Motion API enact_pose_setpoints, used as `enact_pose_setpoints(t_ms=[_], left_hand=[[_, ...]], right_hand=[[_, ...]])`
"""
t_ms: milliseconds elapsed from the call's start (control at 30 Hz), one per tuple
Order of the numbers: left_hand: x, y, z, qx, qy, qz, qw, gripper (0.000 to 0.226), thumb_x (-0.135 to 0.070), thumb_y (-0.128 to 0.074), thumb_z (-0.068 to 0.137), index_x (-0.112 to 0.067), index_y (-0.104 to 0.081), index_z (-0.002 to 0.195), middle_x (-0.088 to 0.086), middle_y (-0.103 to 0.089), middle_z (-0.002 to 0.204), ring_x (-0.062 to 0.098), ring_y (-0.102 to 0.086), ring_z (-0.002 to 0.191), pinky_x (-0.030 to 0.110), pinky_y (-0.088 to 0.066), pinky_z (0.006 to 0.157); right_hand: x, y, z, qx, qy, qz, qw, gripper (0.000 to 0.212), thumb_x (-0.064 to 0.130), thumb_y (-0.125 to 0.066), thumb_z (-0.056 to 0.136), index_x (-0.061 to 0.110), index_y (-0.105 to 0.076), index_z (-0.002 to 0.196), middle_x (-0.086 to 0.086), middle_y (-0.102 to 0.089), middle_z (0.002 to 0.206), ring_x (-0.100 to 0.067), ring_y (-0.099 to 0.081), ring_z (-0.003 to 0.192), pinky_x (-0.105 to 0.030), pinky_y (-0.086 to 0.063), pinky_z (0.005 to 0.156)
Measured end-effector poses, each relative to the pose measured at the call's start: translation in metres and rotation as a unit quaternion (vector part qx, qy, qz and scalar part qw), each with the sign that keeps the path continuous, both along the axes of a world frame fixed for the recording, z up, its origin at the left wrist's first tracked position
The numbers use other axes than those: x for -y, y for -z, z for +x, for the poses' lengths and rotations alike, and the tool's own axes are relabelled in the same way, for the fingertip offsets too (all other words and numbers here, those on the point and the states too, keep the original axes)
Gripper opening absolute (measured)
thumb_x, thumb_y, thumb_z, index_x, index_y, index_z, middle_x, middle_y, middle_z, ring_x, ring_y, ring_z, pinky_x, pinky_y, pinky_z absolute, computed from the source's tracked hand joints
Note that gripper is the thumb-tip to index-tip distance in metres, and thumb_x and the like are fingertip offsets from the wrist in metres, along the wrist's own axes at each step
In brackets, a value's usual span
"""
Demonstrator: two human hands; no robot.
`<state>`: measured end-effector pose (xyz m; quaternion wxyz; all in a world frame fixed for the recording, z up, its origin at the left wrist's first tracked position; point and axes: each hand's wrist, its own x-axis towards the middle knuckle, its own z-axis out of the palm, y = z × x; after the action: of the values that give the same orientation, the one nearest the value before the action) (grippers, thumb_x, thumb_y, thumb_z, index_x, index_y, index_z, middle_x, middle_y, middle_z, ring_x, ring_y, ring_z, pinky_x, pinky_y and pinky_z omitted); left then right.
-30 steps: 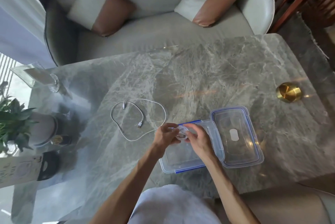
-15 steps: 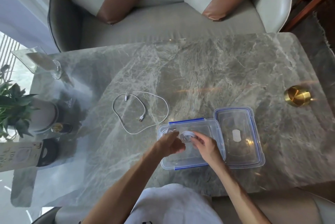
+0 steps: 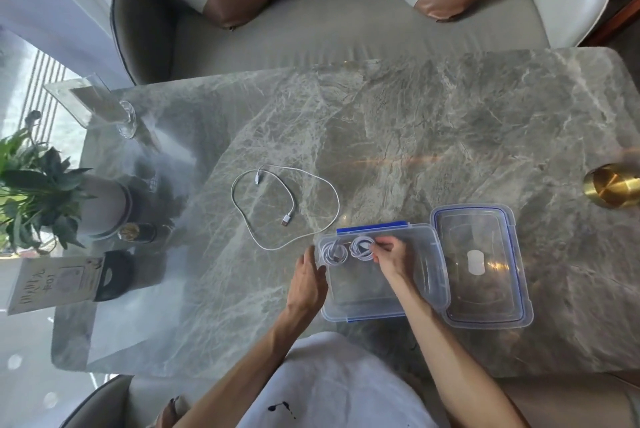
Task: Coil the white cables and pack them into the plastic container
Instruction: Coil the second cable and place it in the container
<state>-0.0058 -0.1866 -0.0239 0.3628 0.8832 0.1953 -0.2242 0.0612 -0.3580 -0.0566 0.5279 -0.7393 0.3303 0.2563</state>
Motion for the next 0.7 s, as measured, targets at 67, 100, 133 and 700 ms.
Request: enact_pose_setpoints(t_ms=[67,100,133,700], left_hand=[[-0.002,0.003,-0.001,-0.003,-0.021,-0.007,1.0,0.054,-0.003,-0.053,0.094,-0.005,-0.035,0.145,0.022,-0.051,0.138,0.036,-0.055,0.121,0.041,-0.045,0.094],[-0.003,0.004,0.0,-0.001,-0.032,-0.007,0.999,0.054,-0.002,-0.055,0.092,-0.006,-0.037,0.143,0.022,-0.054,0.136,0.036,-0.057,0.119,0.041,-0.046,0.093],[-0.003,0.004,0.001,0.0,-0.038,-0.01,0.999,0.054,-0.002,-0.057,0.091,-0.007,-0.039,0.142,0.022,-0.057,0.133,0.036,-0.058,0.118,0.04,-0.048,0.091],[-0.067,0.015,0.017,-0.065,-0.238,-0.064,0.967,0.029,-0.022,-0.043,0.098,0.004,-0.054,0.091,0.028,-0.067,0.089,0.042,-0.065,0.077,0.047,-0.051,0.068]], right_hand=[[-0.008,-0.001,-0.002,-0.003,0.011,-0.028,1.0,0.027,0.004,-0.07,0.087,-0.007,-0.065,0.11,-0.021,-0.071,0.095,-0.028,-0.068,0.074,-0.034,-0.056,0.069],[-0.012,-0.003,-0.003,-0.005,0.015,-0.039,0.999,0.025,0.006,-0.07,0.086,-0.005,-0.066,0.109,-0.021,-0.073,0.098,-0.032,-0.07,0.083,-0.038,-0.057,0.077],[-0.015,-0.004,-0.003,-0.008,0.019,-0.045,0.999,0.024,0.007,-0.07,0.087,-0.003,-0.066,0.109,-0.022,-0.073,0.1,-0.035,-0.071,0.09,-0.042,-0.058,0.082],[-0.043,-0.073,0.027,0.172,-0.15,-0.156,0.961,0.02,0.027,-0.053,0.095,0.016,-0.07,0.091,-0.001,-0.07,0.088,-0.019,-0.062,0.077,-0.031,-0.044,0.067]])
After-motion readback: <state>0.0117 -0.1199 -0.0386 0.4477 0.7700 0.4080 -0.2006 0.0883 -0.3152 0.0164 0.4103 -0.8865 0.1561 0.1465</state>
